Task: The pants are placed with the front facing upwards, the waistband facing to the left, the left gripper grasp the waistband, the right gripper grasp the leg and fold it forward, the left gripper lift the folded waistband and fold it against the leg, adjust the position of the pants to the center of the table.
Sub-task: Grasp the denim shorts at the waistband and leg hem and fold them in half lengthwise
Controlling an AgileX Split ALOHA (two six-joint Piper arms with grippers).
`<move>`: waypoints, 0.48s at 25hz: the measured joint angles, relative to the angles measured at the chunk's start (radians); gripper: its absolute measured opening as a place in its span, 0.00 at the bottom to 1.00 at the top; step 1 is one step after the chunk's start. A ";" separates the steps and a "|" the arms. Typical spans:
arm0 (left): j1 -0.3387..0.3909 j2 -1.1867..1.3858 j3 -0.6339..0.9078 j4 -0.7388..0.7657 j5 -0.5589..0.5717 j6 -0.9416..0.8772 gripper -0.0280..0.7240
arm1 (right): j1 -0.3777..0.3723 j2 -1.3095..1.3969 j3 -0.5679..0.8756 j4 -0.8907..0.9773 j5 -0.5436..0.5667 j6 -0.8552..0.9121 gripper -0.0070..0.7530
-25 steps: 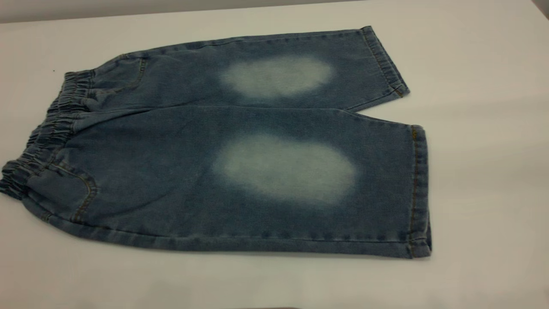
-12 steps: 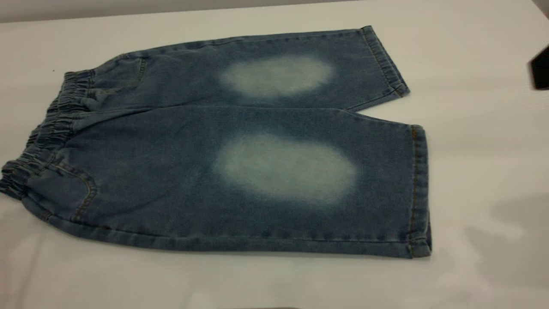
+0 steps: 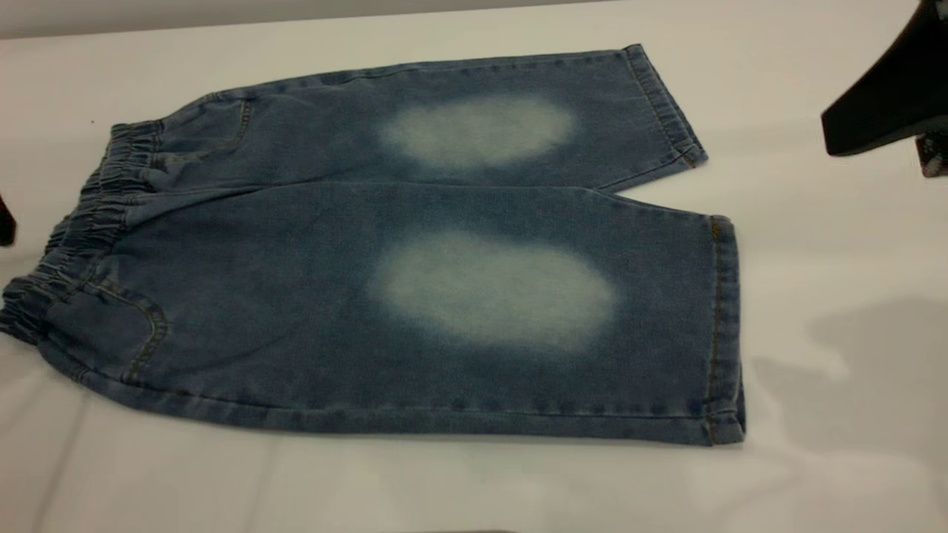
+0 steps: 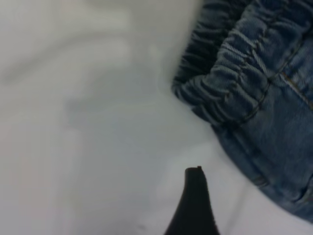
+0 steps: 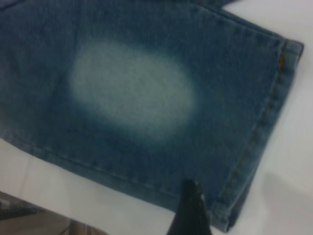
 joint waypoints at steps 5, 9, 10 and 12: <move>0.043 0.070 -0.001 -0.087 -0.055 0.069 0.75 | 0.000 0.000 0.000 0.022 -0.017 -0.023 0.65; 0.047 0.108 -0.001 -0.092 -0.101 0.072 0.75 | 0.000 0.000 0.000 0.024 -0.017 -0.025 0.65; 0.047 0.123 -0.001 -0.092 -0.112 0.071 0.75 | 0.000 0.000 0.000 0.025 -0.017 -0.025 0.65; 0.048 0.153 -0.001 -0.092 -0.136 0.071 0.75 | 0.000 0.000 0.000 0.025 -0.017 -0.025 0.65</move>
